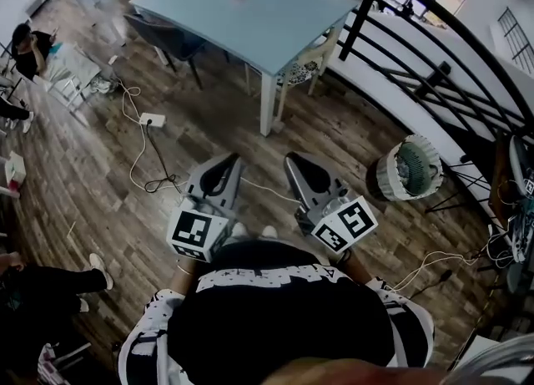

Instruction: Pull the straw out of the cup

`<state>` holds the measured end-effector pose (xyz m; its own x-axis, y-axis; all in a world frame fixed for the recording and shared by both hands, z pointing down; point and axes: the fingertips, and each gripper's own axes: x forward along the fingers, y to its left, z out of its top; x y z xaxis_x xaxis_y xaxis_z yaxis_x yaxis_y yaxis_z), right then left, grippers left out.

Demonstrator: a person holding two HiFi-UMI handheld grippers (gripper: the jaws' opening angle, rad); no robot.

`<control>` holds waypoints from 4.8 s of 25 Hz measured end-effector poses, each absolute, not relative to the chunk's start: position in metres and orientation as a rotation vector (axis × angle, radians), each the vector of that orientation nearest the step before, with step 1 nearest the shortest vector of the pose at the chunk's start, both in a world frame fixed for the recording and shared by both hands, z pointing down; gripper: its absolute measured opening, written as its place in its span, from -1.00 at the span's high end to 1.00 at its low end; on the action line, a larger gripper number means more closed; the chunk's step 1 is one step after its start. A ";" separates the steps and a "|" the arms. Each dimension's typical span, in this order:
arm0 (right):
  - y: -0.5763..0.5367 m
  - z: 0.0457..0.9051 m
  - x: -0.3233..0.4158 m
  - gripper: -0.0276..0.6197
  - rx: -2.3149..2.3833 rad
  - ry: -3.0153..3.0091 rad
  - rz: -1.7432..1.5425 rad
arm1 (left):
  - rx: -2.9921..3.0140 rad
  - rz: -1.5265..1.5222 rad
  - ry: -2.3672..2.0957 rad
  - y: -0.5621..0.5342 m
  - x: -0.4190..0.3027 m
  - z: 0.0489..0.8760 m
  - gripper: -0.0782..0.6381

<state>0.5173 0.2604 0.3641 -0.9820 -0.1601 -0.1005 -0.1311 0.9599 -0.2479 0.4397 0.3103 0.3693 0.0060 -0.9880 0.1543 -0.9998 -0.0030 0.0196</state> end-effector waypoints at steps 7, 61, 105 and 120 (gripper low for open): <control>0.246 0.366 0.533 0.82 -0.229 2.985 -0.359 | 2.149 0.164 -2.128 0.295 0.454 0.368 0.74; 0.207 0.368 0.323 0.82 -0.118 3.051 -0.300 | 2.082 0.081 -2.146 0.253 0.256 0.387 0.74; 0.214 0.382 0.181 0.82 -0.222 3.132 -0.285 | 2.162 0.060 -2.097 0.261 0.117 0.401 0.74; 0.158 0.386 0.149 0.82 -0.242 3.124 -0.300 | 2.118 0.104 -2.105 0.221 0.082 0.409 0.74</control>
